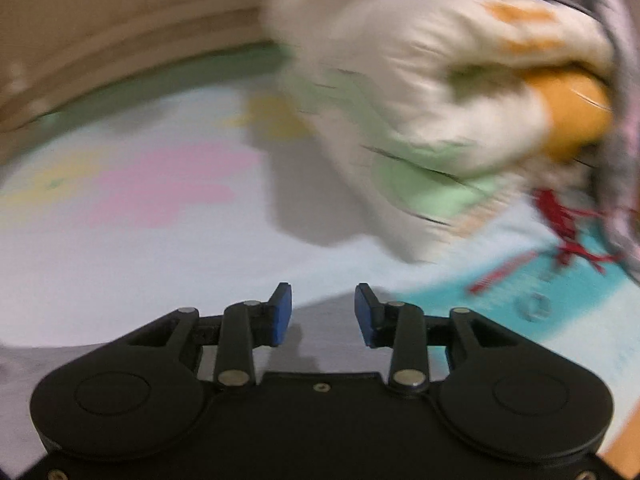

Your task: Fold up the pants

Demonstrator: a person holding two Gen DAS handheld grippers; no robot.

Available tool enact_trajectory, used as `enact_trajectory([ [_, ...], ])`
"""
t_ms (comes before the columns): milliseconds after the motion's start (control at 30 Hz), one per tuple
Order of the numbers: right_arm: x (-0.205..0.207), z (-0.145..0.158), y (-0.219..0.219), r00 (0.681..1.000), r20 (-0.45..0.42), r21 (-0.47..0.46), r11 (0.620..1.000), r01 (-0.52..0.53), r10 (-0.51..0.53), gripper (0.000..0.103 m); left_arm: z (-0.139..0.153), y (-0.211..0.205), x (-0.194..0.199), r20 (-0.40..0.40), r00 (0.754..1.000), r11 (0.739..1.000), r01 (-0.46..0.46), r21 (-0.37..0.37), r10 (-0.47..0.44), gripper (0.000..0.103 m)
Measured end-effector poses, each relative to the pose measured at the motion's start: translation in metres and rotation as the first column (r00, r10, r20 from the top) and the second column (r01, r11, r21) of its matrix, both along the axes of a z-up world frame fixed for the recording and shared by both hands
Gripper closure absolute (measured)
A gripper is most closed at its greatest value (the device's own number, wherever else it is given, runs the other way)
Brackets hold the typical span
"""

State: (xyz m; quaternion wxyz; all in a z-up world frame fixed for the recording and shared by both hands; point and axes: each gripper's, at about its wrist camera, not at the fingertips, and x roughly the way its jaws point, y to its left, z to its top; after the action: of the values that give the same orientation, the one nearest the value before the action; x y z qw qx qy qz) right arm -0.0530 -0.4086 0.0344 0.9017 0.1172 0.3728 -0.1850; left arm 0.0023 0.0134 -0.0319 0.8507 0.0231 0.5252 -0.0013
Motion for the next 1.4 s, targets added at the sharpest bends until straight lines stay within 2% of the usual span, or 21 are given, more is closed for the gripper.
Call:
enact_trajectory([
  [133, 0.028, 0.005, 0.057, 0.981, 0.026, 0.001, 0.982, -0.191, 0.191, 0.056, 0.009, 0.006, -0.006, -0.023, 1.0, 0.999, 0.014, -0.029, -0.015, 0.085],
  [267, 0.056, 0.003, 0.121, 0.929, 0.035, -0.008, 0.93, -0.369, 0.369, 0.056, 0.019, 0.018, -0.009, -0.058, 0.998, 0.999, 0.027, -0.042, -0.03, 0.085],
  [333, 0.071, -0.001, 0.154, 0.886, 0.033, -0.015, 0.887, -0.462, 0.462, 0.056, 0.03, 0.023, -0.005, -0.044, 0.998, 0.999, 0.042, -0.033, -0.044, 0.085],
  [467, 0.094, -0.009, 0.216, 0.793, 0.026, -0.02, 0.793, -0.608, 0.609, 0.057, 0.059, 0.038, 0.02, 0.031, 0.999, 0.999, 0.035, -0.006, -0.035, 0.085],
  [633, 0.12, -0.018, 0.278, 0.706, 0.017, -0.016, 0.706, -0.708, 0.708, 0.059, 0.074, 0.054, 0.063, 0.114, 0.993, 0.998, -0.015, 0.069, 0.007, 0.085],
  [767, 0.133, -0.027, 0.316, 0.63, 0.011, -0.018, 0.63, -0.776, 0.776, 0.061, 0.058, 0.073, 0.088, 0.094, 0.994, 0.996, -0.065, 0.064, 0.059, 0.085],
  [867, 0.145, -0.04, 0.337, 0.587, -0.004, -0.02, 0.587, -0.809, 0.809, 0.061, 0.034, 0.084, 0.094, 0.012, 0.997, 0.996, -0.075, 0.051, 0.074, 0.085],
  [1000, 0.16, -0.054, 0.351, 0.584, -0.018, -0.009, 0.584, -0.812, 0.812, 0.061, 0.003, 0.091, 0.089, -0.115, 0.992, 0.998, -0.057, -0.015, 0.055, 0.085],
  [1100, 0.17, -0.062, 0.36, 0.58, -0.028, 0.005, 0.58, -0.814, 0.814, 0.061, -0.012, 0.089, 0.078, -0.166, 0.986, 0.999, -0.026, -0.028, 0.021, 0.085],
  [1200, 0.179, -0.069, 0.37, 0.576, -0.038, 0.014, 0.577, -0.817, 0.816, 0.059, -0.014, 0.086, 0.062, -0.148, 0.989, 1.0, 0.012, -0.021, -0.015, 0.084],
  [1400, 0.19, -0.081, 0.392, 0.542, -0.068, 0.043, 0.545, -0.837, 0.838, 0.057, -0.015, 0.09, 0.046, -0.137, 0.99, 0.998, 0.021, -0.06, -0.03, 0.084],
])
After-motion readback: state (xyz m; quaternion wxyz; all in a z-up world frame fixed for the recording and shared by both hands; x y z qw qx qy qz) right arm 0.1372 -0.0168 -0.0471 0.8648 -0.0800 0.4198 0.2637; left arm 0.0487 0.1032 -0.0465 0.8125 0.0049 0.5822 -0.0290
